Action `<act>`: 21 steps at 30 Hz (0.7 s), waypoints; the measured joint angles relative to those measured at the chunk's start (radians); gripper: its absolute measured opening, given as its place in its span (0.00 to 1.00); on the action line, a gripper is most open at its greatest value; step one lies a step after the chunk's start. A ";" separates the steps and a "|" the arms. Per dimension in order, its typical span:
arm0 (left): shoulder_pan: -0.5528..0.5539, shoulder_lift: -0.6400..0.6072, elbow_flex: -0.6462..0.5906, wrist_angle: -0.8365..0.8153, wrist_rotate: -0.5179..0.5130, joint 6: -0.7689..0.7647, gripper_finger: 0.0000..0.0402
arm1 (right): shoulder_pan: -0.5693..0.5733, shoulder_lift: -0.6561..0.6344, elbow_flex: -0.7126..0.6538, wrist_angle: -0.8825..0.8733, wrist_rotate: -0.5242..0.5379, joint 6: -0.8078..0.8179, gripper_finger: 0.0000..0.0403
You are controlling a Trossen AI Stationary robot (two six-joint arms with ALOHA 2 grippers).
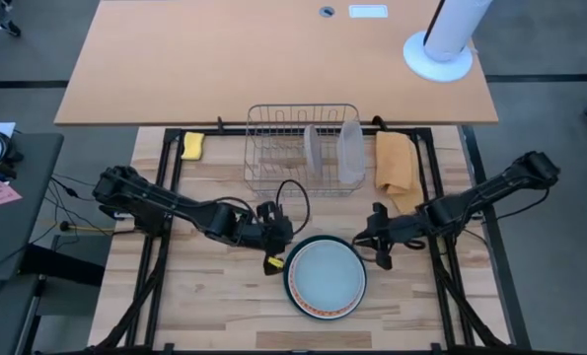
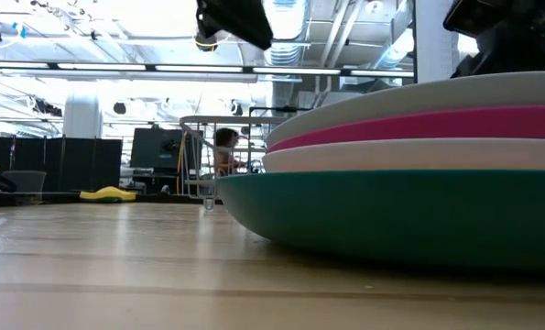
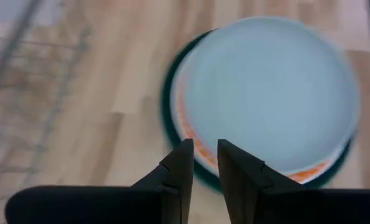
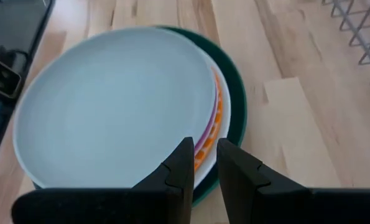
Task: Sort dishes
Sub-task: Put the light blue plate into the dish rack
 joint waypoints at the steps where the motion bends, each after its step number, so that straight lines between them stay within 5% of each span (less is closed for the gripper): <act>1: -0.008 0.007 -0.001 0.001 0.007 0.006 0.17 | 0.005 0.007 0.000 0.001 0.000 0.000 0.18; 21: -0.048 0.195 0.000 0.020 0.046 -0.107 0.17 | 0.091 0.054 0.000 0.003 0.000 0.057 0.18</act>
